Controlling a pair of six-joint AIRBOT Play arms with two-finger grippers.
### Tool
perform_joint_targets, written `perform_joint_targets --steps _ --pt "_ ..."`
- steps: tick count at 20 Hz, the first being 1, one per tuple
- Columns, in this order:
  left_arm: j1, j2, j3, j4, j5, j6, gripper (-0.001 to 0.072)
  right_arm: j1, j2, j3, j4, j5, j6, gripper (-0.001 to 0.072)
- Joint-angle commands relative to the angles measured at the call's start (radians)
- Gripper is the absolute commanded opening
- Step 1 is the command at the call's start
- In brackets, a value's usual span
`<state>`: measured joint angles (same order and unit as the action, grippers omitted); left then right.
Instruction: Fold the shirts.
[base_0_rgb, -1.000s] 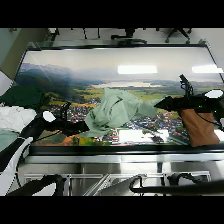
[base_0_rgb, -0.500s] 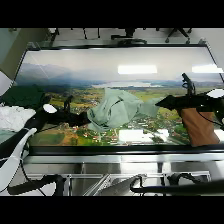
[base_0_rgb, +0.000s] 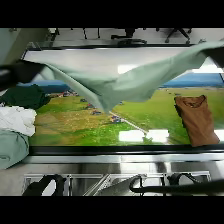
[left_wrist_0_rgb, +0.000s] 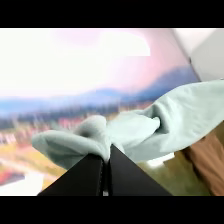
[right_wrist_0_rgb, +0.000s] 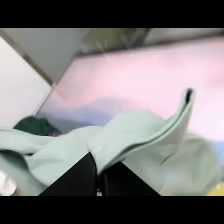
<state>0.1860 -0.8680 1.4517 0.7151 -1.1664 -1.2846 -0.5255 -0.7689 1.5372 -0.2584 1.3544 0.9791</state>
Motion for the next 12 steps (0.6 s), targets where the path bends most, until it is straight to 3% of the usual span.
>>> perform_joint_targets --steps 1,4,6,12 --pt "0.121 0.142 0.145 0.045 -0.024 0.02 0.0008 -0.039 0.085 0.152 0.015 -0.051 -0.012 0.0018" --pt "0.196 0.195 0.183 0.216 -0.027 0.02 0.0008 -0.038 0.133 0.183 -0.118 -0.082 -0.01 0.0017" --pt "0.193 0.181 0.148 0.224 -0.037 0.019 0.0008 -0.038 0.119 0.174 -0.141 -0.053 -0.003 0.0018" --pt "-0.1 -0.047 -0.133 0.211 0.009 0.024 0.0009 0.102 0.008 -0.15 -0.139 -0.05 -0.062 0.0018"
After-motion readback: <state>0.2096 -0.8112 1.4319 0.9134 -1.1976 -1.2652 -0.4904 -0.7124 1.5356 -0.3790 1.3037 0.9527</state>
